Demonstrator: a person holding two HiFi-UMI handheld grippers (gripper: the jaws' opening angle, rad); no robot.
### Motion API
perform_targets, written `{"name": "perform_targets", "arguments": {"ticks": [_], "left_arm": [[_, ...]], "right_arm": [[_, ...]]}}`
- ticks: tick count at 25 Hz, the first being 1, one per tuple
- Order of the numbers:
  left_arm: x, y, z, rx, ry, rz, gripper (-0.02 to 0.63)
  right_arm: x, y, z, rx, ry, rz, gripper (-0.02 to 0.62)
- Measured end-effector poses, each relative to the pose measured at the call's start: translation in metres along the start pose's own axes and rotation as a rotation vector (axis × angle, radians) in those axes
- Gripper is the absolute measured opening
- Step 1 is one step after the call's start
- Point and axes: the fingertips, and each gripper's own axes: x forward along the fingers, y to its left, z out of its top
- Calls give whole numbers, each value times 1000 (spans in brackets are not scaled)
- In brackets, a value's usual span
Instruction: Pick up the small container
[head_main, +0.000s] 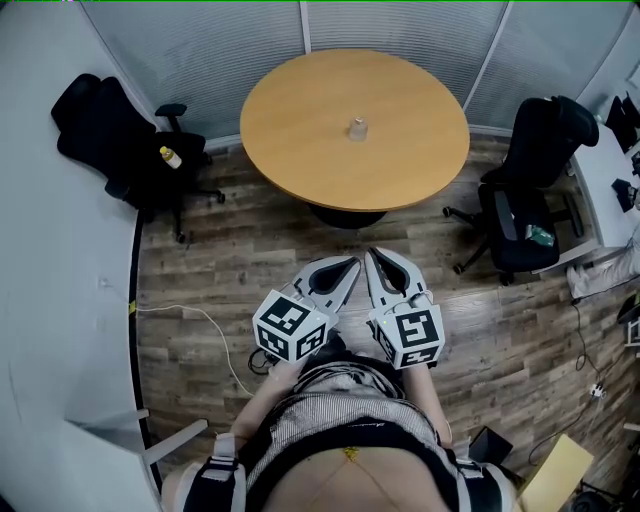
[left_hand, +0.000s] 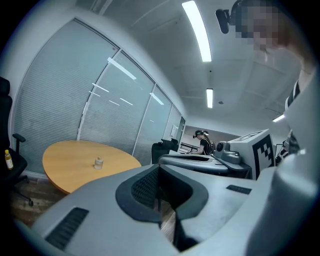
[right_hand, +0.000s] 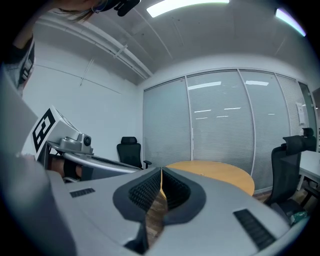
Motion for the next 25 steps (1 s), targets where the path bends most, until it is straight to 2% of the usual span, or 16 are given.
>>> {"name": "perform_targets", "arguments": {"ticks": [9, 25], "left_arm": [[6, 40, 4, -8, 3, 15, 5], [9, 90, 13, -20, 16, -7, 5]], "right_arm": [[33, -7, -1, 0, 11, -9, 23], [80, -5, -3, -9, 57, -29, 22]]}}
